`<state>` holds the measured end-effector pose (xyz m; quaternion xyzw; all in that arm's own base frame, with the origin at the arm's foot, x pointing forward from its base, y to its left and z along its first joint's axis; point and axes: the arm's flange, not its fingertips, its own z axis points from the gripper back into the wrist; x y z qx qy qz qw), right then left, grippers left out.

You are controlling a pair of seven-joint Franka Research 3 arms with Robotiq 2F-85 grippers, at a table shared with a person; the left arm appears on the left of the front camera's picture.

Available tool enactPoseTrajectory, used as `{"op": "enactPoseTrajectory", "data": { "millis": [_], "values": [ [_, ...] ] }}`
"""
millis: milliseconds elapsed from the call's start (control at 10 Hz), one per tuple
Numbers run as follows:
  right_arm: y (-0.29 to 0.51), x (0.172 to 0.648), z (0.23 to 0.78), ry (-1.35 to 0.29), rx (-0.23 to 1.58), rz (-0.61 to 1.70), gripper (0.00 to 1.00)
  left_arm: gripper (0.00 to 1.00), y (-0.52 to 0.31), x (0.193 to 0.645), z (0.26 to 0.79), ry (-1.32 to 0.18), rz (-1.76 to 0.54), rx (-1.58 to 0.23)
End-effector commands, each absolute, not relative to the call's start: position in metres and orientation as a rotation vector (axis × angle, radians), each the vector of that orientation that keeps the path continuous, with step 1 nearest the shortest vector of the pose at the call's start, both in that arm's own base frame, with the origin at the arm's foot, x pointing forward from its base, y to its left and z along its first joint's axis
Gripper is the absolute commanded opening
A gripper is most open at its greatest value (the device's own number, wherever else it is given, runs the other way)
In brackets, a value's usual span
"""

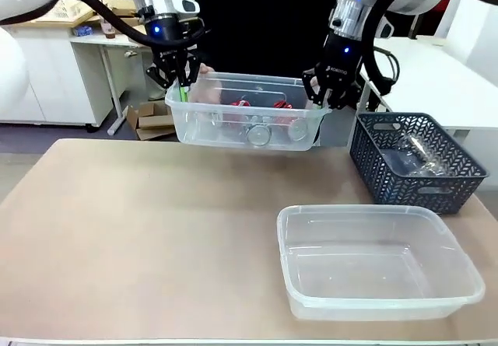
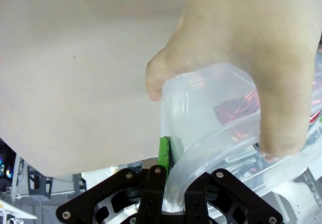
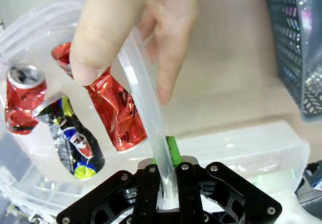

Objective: Sort the waste into each basket.
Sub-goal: Release the Organizing box you were holding.

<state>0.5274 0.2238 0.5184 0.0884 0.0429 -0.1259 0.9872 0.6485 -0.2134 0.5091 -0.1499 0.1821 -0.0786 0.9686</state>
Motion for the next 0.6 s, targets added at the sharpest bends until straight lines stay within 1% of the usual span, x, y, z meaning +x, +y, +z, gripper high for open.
{"op": "enactPoseTrajectory", "data": {
  "millis": [0,400,500],
  "values": [
    [0.2230,0.5292,0.5191,0.087,0.174,-0.261,0.04,0.05,-0.2123,0.6405,0.5147,0.364,-0.167,-0.315],
    [0.2230,0.5292,0.5191,0.087,0.174,-0.261,0.04,0.05,-0.2123,0.6405,0.5147,0.364,-0.167,-0.315],
    [0.2238,0.5274,0.5184,0.086,0.177,-0.253,0.04,0.05,-0.2133,0.6486,0.5092,0.368,-0.159,-0.303]
  ]
}}
